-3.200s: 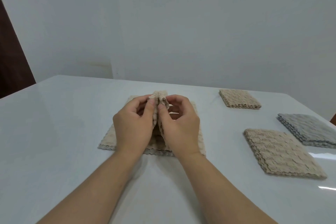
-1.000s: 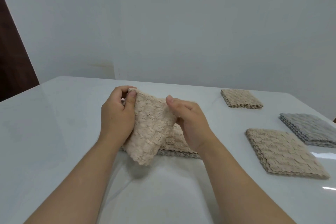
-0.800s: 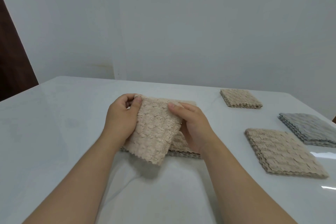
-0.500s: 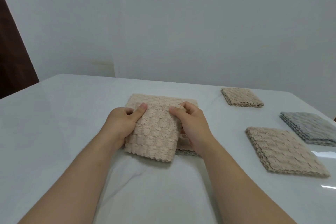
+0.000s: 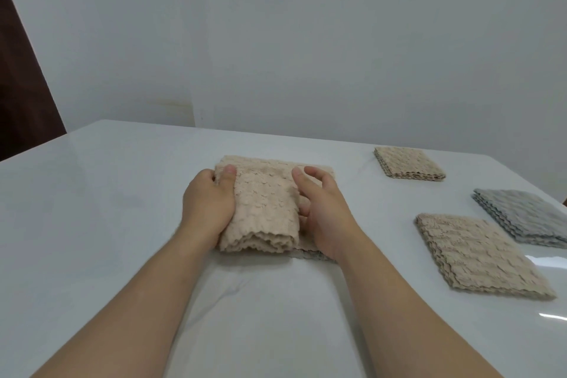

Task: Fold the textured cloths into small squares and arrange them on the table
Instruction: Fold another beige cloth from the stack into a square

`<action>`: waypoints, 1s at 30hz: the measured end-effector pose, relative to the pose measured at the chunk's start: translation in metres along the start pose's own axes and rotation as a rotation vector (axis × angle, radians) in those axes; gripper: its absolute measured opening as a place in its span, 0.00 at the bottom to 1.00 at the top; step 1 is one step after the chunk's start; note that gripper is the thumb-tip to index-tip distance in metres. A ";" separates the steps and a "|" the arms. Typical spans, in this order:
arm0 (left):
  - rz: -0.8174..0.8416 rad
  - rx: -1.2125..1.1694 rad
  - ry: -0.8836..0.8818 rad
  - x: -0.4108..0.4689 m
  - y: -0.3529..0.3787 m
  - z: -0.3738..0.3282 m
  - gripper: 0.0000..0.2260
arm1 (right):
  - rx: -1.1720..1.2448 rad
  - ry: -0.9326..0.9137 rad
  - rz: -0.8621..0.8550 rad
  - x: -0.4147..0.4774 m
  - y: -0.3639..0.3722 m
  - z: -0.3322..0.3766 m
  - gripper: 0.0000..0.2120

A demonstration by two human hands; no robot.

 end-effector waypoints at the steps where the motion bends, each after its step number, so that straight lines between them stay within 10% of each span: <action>1: -0.025 -0.043 -0.068 0.004 -0.003 0.010 0.21 | -0.002 0.022 0.043 0.000 0.005 -0.003 0.22; 12: -0.146 -0.600 -0.466 0.008 -0.001 0.063 0.17 | -0.169 -0.152 0.289 -0.006 0.031 0.004 0.34; 30: -0.141 -0.353 -0.331 0.002 -0.005 0.041 0.25 | -0.246 -0.284 -0.011 -0.004 0.021 0.009 0.23</action>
Point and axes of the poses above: each hand's wrist, its own x-axis towards the middle knuckle, its own y-axis out of the palm, z = x × y, the point moved 10 cm from there along x, towards the middle knuckle, and after that the axes turned 2 degrees about y, right-handed, at the moved point
